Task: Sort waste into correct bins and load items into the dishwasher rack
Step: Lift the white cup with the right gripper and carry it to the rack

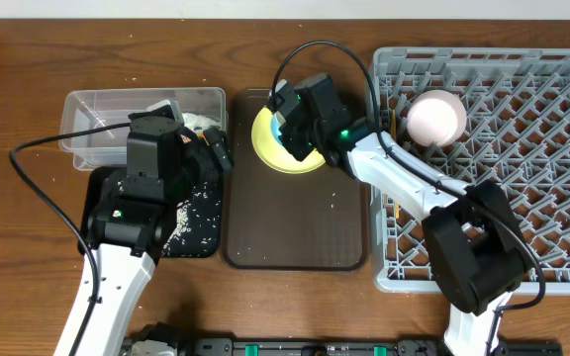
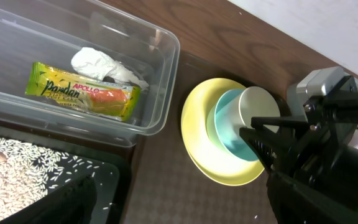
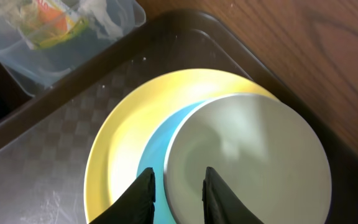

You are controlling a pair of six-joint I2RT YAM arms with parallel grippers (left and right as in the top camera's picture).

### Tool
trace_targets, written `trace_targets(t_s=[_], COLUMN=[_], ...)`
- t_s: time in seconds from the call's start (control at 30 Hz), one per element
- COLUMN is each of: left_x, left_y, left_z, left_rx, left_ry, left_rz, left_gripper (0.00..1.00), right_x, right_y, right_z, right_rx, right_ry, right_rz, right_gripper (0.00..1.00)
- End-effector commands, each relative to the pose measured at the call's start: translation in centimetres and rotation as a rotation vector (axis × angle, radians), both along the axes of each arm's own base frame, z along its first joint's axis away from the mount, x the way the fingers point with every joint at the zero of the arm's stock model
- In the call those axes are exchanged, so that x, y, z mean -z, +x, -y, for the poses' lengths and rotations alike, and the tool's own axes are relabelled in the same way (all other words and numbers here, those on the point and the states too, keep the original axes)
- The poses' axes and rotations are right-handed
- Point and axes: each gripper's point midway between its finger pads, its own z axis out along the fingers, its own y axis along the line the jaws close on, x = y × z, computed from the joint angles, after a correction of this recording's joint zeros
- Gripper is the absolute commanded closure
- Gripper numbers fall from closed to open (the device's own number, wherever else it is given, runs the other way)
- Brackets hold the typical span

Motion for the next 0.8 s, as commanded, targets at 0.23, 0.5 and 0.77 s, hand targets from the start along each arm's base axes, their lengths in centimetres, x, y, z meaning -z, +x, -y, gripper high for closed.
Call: trace_targets(t_s=[0.23, 0.5, 0.77], left_x=[-0.7, -0.7, -0.7], left_y=[0.3, 0.3, 0.3], left_z=[-0.3, -0.3, -0.3], left_rx=[-0.005, -0.005, -0.005], left_ry=[0.011, 0.011, 0.011], left_rz=[0.016, 0.016, 0.016], left_gripper=[0.1, 0.1, 0.1], right_x=[-0.1, -5.9, -17.6], right_y=[-0.1, -0.1, -3.5], right_z=[-0.1, -0.1, 4.1], right_rx=[0.002, 0.025, 0.112], right_ry=[-0.031, 0.051, 0.212], right_rz=[0.015, 0.091, 0.144], right_gripper=[0.96, 0.99, 0.99])
